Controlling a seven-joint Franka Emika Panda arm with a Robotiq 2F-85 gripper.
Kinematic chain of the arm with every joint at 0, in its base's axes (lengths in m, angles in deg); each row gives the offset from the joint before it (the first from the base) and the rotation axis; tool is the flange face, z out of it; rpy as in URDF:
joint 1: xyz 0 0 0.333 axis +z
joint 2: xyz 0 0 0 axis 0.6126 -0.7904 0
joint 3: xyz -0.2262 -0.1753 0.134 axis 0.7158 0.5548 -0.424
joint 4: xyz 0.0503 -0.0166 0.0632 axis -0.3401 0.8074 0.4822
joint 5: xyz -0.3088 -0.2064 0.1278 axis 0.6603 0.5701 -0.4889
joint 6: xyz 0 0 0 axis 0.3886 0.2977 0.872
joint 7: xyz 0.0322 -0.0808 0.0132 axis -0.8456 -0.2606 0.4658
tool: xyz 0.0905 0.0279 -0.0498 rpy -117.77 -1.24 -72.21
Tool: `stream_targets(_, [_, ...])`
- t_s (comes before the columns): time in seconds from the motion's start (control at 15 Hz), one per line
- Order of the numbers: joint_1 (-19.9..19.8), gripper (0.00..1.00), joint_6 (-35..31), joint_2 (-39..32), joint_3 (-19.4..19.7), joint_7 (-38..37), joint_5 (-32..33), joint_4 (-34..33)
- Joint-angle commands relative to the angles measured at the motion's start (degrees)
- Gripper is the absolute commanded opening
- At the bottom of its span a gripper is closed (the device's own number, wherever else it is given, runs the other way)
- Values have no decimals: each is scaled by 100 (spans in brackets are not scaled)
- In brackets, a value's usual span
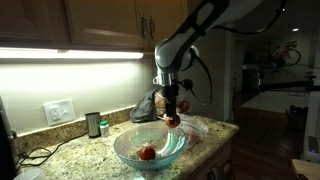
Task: Pick up a tomato from the carrier and put it in the bowl
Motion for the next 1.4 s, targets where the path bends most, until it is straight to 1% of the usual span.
stream_targets(0.0, [-79, 56, -105, -91, -66, 172, 9, -124])
stream_targets(0.73, [-71, 56, -34, -600, -183, 232, 55, -605])
stream_targets(1.33, [-56, 56, 8, -861, -241, 211, 122, -837])
